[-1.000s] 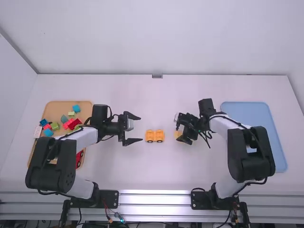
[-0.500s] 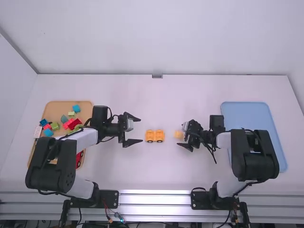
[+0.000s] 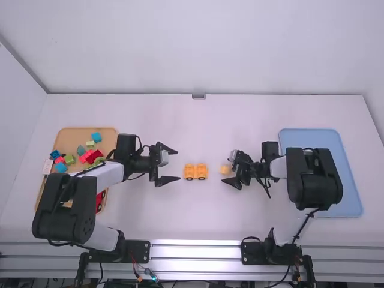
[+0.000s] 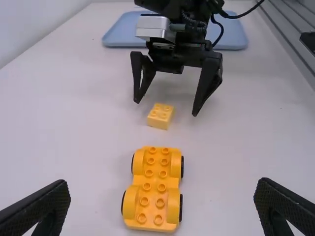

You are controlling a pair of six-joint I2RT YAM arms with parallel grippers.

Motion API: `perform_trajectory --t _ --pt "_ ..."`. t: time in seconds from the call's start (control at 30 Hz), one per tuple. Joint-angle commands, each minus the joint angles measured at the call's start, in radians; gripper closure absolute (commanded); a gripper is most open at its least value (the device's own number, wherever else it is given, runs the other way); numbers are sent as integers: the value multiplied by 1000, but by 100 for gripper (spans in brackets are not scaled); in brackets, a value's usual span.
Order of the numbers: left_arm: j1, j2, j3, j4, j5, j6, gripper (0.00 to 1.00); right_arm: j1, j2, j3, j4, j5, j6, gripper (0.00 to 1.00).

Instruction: Assemble lego blocks to make yellow taxi

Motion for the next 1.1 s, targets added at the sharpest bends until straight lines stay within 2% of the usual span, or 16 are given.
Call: perform_trajectory --t 0.0,0.1,0.23,0.33,0.37,0.53,0.67,0.83,0.97,1.07 --pt "4 -26 -13 -7 25 -4 1 -3 33 42 -36 -26 -61 4" --pt "4 -26 -13 -6 25 -4 1 14 50 43 -26 -18 -71 20" --pt "5 -26 -13 -6 21 -4 1 25 62 45 -23 -9 -72 35" --pt "4 -26 -13 -7 22 -4 1 23 70 44 -16 0 -71 41" --pt "5 -26 -13 -6 22 -4 1 23 71 44 -21 15 -72 49" --pt "5 -26 -13 -6 21 -3 1 23 77 44 -31 16 -71 65" --pt "4 -26 -13 -6 14 -3 1 23 77 44 -31 8 -61 74" --pt "-18 8 -13 27 -34 -3 1 23 47 51 -42 -40 -9 74" --pt "-48 104 -12 123 -35 -5 1 30 -47 74 -166 -50 -46 73" --pt "-70 206 -3 224 -22 -5 1 63 -106 105 -247 -45 -93 74"
